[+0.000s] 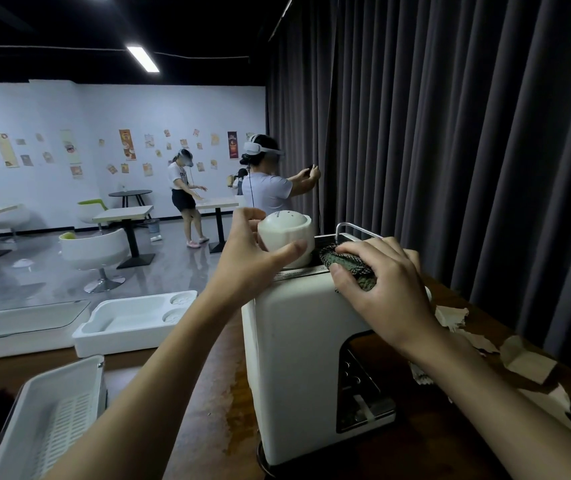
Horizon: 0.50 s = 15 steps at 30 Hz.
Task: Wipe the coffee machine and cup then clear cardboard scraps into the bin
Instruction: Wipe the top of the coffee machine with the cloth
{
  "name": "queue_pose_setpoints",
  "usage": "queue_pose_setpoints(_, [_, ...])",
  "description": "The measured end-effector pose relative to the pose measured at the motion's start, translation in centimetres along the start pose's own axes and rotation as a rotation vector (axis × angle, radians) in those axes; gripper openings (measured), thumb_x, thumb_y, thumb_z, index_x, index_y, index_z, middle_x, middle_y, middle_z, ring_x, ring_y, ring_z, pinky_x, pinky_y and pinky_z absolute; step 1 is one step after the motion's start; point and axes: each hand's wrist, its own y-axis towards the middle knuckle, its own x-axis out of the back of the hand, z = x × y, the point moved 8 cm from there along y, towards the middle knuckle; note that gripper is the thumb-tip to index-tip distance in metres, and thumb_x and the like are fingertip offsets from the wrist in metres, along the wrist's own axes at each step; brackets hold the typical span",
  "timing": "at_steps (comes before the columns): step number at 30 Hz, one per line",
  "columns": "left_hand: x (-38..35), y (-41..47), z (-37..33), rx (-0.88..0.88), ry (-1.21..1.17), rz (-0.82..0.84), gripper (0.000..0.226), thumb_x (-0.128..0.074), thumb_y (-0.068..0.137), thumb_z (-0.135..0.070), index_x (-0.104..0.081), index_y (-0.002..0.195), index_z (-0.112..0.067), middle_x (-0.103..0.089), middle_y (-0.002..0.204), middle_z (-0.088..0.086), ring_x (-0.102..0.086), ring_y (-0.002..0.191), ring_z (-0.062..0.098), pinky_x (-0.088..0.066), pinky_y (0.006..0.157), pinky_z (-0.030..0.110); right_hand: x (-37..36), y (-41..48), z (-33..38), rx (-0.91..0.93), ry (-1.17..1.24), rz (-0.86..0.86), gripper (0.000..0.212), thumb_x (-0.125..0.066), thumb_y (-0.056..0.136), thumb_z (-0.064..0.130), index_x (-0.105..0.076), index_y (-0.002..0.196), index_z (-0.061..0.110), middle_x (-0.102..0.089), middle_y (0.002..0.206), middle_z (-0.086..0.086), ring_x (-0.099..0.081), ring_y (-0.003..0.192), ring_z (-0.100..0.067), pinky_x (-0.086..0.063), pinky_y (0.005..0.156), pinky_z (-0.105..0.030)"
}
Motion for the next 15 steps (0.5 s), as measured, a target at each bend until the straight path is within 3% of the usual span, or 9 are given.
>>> queue_pose_setpoints(5, [-0.03, -0.16, -0.23, -0.022, 0.005, -0.015, 0.075, -0.086, 0.075, -0.036, -0.04, 0.132, -0.019, -0.056, 0.109, -0.012, -0.057, 0.083, -0.021, -0.052, 0.074, 0.014, 0.04, 0.04, 0.09, -0.001, 0.003, 0.006, 0.043, -0.046, 0.083, 0.053, -0.07, 0.104, 0.024, -0.067, 0.104, 0.011, -0.055, 0.107, -0.015, -0.037, 0.093, -0.043])
queue_pose_setpoints(11, [-0.26, -0.21, -0.01, 0.009, -0.009, -0.016, 0.067, -0.079, 0.073, -0.032, -0.046, 0.131, -0.02, -0.064, 0.103, -0.007, -0.061, 0.076, -0.013, -0.05, 0.062, 0.012, -0.08, 0.04, -0.1, 0.0, -0.004, 0.007, 0.042, -0.047, 0.084, 0.053, -0.07, 0.105, 0.025, -0.067, 0.104, 0.01, -0.055, 0.107, -0.015, -0.037, 0.092, -0.043])
queue_pose_setpoints(15, [-0.04, -0.07, -0.18, -0.01, 0.006, -0.02, 0.075, -0.087, 0.067, -0.047, -0.044, 0.123, -0.023, -0.058, 0.114, -0.003, -0.061, 0.093, -0.002, -0.052, 0.078, 0.021, -0.19, 0.03, -0.21, 0.001, -0.003, 0.012, 0.042, -0.047, 0.084, 0.053, -0.07, 0.106, 0.025, -0.067, 0.105, 0.011, -0.055, 0.107, -0.014, -0.036, 0.093, -0.042])
